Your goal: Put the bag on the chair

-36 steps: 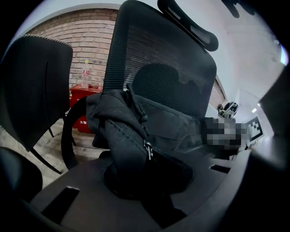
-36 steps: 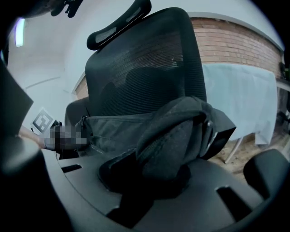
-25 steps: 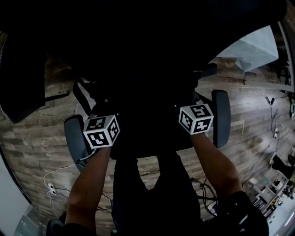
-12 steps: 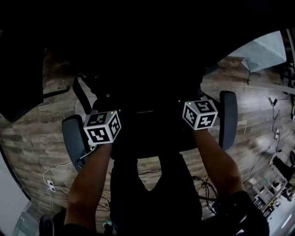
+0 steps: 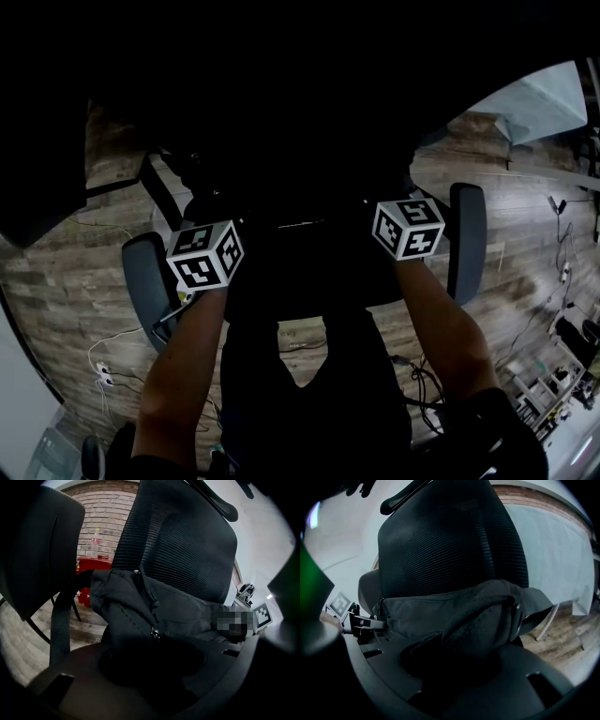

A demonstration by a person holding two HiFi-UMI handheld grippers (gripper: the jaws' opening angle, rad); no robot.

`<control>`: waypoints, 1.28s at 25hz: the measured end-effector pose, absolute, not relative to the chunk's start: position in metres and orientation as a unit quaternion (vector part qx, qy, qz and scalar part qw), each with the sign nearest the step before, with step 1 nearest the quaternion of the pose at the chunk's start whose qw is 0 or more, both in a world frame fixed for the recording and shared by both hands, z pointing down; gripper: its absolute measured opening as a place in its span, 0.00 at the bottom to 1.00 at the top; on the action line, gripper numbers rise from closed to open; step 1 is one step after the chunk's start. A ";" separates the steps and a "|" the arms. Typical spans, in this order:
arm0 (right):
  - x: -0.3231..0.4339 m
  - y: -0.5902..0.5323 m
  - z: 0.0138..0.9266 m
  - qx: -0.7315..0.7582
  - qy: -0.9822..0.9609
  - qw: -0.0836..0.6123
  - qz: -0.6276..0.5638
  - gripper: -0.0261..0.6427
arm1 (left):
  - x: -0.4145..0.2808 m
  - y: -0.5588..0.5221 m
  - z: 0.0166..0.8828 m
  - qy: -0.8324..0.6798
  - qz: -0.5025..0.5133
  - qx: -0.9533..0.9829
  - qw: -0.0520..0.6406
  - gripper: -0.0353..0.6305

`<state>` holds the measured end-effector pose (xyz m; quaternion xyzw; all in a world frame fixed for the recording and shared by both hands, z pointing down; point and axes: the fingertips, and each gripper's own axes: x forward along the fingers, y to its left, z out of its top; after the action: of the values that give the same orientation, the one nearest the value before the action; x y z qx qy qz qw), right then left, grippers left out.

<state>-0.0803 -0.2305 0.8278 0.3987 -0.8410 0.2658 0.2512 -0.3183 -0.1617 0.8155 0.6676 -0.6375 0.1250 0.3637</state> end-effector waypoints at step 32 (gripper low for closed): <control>-0.037 -0.212 0.793 0.459 -0.785 0.287 0.300 0.64 | -0.298 -0.134 0.737 -0.662 0.179 0.674 0.274 0.69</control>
<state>-0.0375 -0.2115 0.7927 0.4590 -0.7853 0.3002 0.2871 -0.2979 -0.1338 0.7372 0.6738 -0.6624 0.1792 0.2740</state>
